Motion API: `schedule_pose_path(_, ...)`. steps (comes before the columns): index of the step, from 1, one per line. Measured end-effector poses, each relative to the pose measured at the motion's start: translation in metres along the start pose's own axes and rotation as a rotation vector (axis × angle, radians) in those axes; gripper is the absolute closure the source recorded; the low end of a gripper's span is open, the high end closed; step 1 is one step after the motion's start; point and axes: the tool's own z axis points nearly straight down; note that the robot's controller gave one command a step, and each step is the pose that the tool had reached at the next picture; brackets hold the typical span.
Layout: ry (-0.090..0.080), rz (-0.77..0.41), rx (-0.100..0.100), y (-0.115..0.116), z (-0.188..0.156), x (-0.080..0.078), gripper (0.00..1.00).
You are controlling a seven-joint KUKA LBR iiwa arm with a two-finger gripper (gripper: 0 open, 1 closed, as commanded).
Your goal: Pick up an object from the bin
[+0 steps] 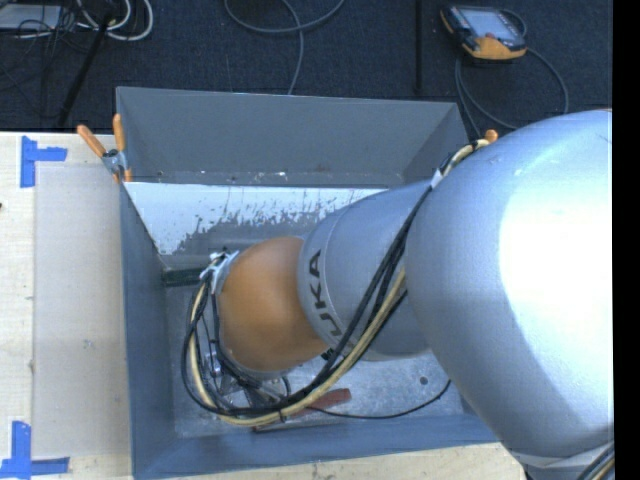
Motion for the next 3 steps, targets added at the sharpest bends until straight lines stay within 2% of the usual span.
schedule_pose_path(1,-0.005,-0.166,-0.005,-0.025,0.0,0.004,1.0)
schedule_pose_path(2,0.002,-0.298,-0.001,-0.063,-0.05,0.009,0.0)
schedule_pose_path(3,0.003,-0.298,-0.001,-0.063,-0.049,0.009,0.0)
